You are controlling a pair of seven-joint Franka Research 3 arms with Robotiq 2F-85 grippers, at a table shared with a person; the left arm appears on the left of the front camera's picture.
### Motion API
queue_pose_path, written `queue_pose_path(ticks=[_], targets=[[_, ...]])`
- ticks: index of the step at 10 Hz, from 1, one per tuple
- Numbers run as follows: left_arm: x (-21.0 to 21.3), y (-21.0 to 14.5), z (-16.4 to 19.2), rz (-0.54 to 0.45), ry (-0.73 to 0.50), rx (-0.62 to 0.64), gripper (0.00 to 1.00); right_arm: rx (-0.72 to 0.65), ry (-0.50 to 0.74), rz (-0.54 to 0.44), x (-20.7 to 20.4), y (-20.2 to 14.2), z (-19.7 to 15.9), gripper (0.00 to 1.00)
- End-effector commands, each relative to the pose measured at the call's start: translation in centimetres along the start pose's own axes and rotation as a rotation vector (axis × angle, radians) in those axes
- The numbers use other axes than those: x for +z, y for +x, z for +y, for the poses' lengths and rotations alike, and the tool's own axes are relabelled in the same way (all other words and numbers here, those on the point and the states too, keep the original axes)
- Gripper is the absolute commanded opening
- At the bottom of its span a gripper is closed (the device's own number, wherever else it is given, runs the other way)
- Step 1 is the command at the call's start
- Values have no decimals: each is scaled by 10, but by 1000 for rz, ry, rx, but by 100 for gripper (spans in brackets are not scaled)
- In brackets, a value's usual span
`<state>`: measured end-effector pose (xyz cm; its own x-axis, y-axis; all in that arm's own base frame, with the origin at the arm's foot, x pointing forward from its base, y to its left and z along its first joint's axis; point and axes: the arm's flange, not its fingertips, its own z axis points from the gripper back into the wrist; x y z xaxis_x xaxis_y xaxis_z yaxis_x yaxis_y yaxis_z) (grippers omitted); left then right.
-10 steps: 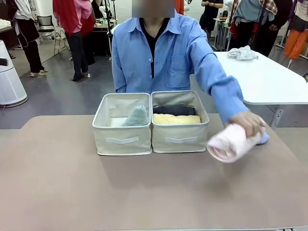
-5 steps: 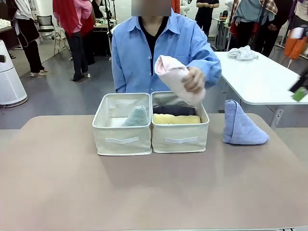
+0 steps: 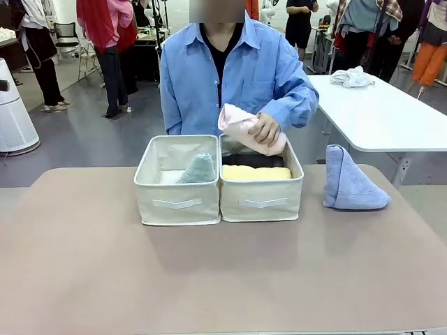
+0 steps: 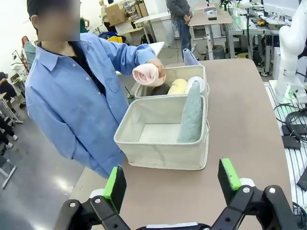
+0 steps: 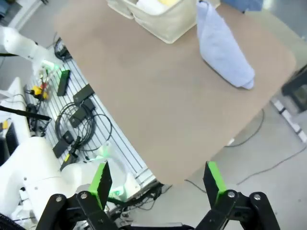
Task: Sort the towels based on their folding style.
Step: Pick up another triangle-folded towel from the table and place it in the left Fabric basket.
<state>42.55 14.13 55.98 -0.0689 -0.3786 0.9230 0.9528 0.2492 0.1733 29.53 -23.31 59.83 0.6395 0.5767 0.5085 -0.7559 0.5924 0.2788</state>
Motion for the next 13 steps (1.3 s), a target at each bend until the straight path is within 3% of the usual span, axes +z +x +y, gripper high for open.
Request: queue_pose_path(ticks=[1, 3, 8, 10, 11, 12, 13], targets=[[1, 0, -1, -16, 4, -8, 100, 54, 30, 30, -18, 27, -7, 100], [1, 0, -1, -16, 4, -8, 100, 69, 54, 56, -32, 39, -10, 100], [1, 0, -1, -16, 4, -8, 100, 190, 121, 160, -126, 131, -2, 100], [1, 0, -1, -16, 4, -8, 100, 206, 136, 145, -143, 140, 1, 100], [1, 0, -1, -16, 4, -8, 100, 192, 177, 85, -137, 136, 1, 100], [1, 0, -1, -16, 4, -8, 100, 224, 139, 178, -142, 145, 1, 100], [1, 0, -1, -16, 4, -8, 100, 224, 139, 178, -142, 145, 1, 100]])
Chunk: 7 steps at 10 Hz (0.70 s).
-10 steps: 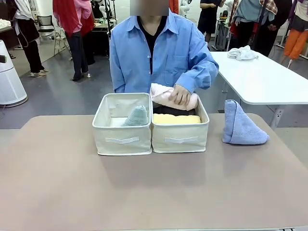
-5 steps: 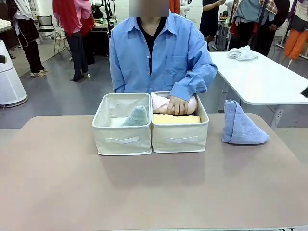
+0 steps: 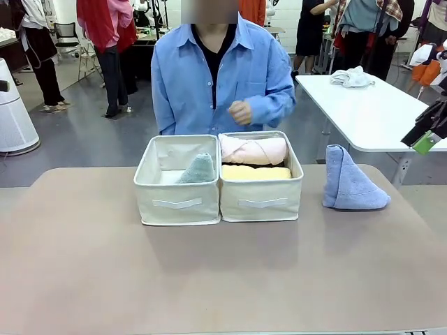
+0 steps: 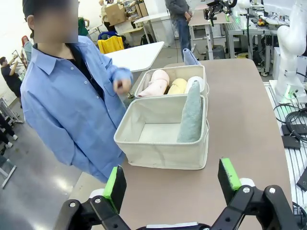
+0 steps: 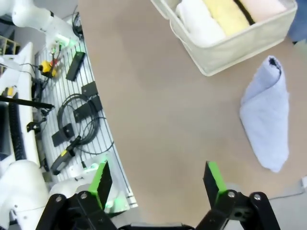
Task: Sort the towels based on their folding style.
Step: Pick up another triangle-folded towel from the table and place it in the left Fabric basket.
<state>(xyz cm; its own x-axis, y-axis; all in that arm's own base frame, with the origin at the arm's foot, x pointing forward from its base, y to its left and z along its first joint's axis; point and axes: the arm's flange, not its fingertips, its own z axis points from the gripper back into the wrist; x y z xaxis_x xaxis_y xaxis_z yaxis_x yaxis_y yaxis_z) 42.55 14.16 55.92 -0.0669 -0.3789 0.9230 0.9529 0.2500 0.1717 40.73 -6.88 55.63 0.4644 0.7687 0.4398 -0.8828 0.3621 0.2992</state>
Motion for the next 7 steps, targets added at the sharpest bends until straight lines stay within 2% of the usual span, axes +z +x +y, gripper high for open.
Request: queue_pose_path(ticks=[1, 3, 4, 5, 7], targets=[[1, 1, -1, -17, 4, -10, 100, 3, -8, 21, 0, 0, 1, 100], [1, 1, -1, -17, 4, -10, 100, 1, -1, 2, 0, 0, 0, 100], [1, 1, -1, -17, 4, -10, 100, 83, -244, 91, -8, 35, -7, 100], [1, 1, -1, -17, 4, -10, 100, 148, -409, 221, -24, 71, -28, 100], [1, 1, -1, -17, 4, -10, 100, 285, -442, 333, -52, 105, -62, 100]])
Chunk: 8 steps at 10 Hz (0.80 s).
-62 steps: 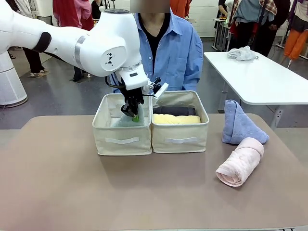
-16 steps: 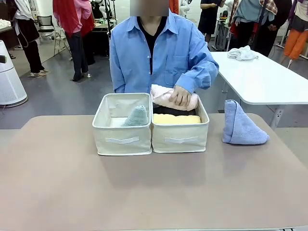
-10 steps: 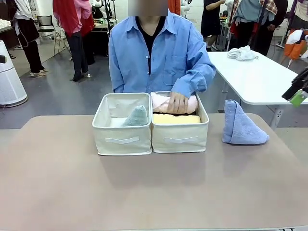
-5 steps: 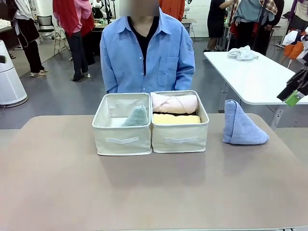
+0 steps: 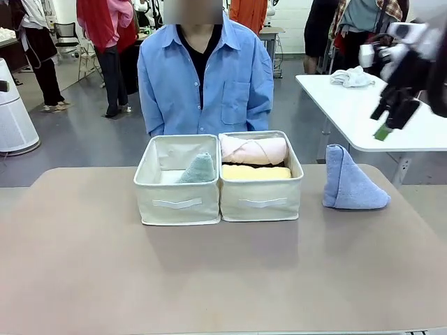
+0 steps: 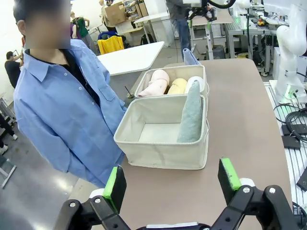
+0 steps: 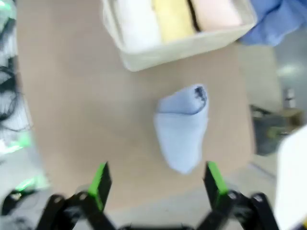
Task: Sort the towels based on their folding style.
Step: Pick up another triangle-folded towel from the table and place it in the left Fabric basket.
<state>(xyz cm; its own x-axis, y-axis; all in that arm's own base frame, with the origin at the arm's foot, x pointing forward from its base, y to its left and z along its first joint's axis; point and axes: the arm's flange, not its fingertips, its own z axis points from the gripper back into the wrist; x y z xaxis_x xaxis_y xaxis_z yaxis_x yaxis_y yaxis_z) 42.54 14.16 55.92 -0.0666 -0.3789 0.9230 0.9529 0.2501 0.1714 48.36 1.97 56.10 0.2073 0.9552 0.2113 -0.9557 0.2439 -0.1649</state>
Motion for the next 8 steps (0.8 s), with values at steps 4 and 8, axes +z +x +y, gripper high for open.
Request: queue_pose_path(ticks=[4, 8], targets=[[1, 1, -1, -17, 4, -10, 100, 64, 146, 148, -72, 9, -59, 100], [1, 1, -1, -17, 4, -10, 100, 64, 121, 141, -89, 6, -52, 100]])
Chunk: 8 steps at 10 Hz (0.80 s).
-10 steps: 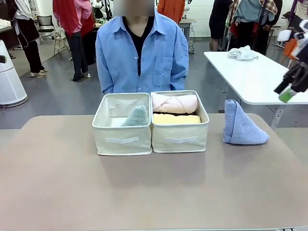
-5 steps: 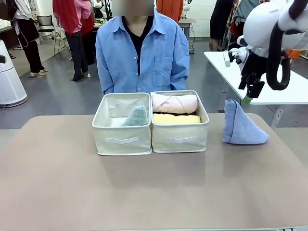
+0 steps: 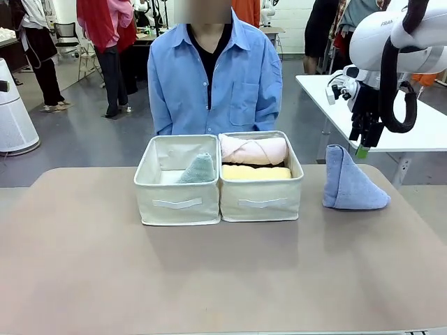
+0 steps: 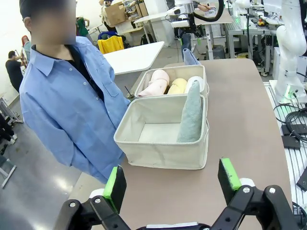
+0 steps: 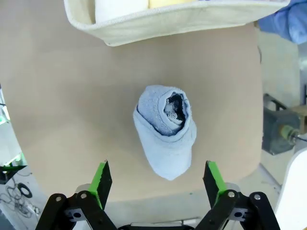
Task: Sort the towels based on their folding style.
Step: Pick up another triangle-folded towel from the table and place it in the left Fabric basket.
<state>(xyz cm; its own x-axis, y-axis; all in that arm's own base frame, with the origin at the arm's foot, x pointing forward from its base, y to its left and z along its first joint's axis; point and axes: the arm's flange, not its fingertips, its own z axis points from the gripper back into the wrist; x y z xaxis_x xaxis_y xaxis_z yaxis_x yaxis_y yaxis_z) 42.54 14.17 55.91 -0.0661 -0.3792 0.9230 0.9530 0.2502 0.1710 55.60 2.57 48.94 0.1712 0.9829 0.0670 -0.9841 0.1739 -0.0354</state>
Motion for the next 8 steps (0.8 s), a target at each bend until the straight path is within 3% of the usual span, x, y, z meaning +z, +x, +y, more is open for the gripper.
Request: queue_pose_path(ticks=[1, 4, 8], targets=[[1, 1, -1, -18, 4, -11, 100, 7, -19, 1, -4, 2, 4, 100], [1, 1, -1, -18, 4, -11, 100, 14, -62, -23, -17, 10, -14, 100], [1, 1, -1, -18, 4, -11, 100, -31, 24, 13, -51, 25, -40, 100]])
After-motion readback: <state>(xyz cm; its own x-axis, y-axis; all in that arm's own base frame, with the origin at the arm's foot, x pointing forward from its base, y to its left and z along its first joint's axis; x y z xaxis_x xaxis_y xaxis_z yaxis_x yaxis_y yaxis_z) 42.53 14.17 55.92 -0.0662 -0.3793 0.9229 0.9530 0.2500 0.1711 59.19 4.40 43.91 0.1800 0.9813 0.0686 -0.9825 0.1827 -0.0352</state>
